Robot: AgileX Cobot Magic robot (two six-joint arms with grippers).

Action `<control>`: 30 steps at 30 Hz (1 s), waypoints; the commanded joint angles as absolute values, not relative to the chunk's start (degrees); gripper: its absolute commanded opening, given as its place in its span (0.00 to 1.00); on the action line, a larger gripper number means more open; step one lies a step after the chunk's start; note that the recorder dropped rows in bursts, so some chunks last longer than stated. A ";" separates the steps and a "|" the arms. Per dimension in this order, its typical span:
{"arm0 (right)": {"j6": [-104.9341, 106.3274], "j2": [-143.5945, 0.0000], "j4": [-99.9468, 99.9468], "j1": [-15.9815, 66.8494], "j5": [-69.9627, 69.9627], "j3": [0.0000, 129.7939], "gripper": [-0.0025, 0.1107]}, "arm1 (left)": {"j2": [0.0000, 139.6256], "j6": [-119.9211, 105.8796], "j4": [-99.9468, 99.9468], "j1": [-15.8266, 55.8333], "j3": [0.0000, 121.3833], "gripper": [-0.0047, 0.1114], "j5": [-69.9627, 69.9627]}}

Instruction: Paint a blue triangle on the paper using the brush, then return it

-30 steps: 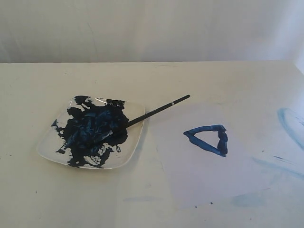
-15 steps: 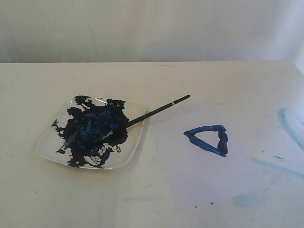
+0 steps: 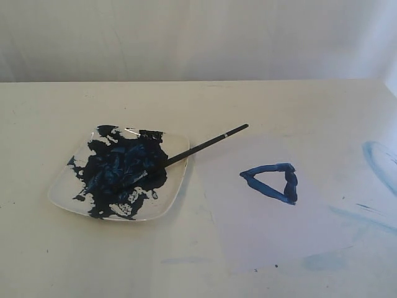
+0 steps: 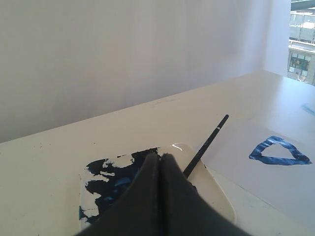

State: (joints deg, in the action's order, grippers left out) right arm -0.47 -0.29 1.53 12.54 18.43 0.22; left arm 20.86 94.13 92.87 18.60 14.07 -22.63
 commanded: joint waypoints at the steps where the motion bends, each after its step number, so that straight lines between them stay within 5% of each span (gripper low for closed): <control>1: 0.00 0.00 2.84 12.64 17.75 0.00 0.02 | 20.66 94.23 93.49 18.35 13.75 0.04 -22.89; 19: 0.00 0.00 5.84 12.64 17.98 0.00 0.02 | 20.66 94.23 93.62 19.62 13.75 0.04 -23.16; 30: 0.00 0.00 5.51 12.64 17.98 0.00 0.02 | 5.13 94.23 94.18 15.09 13.75 0.04 -24.35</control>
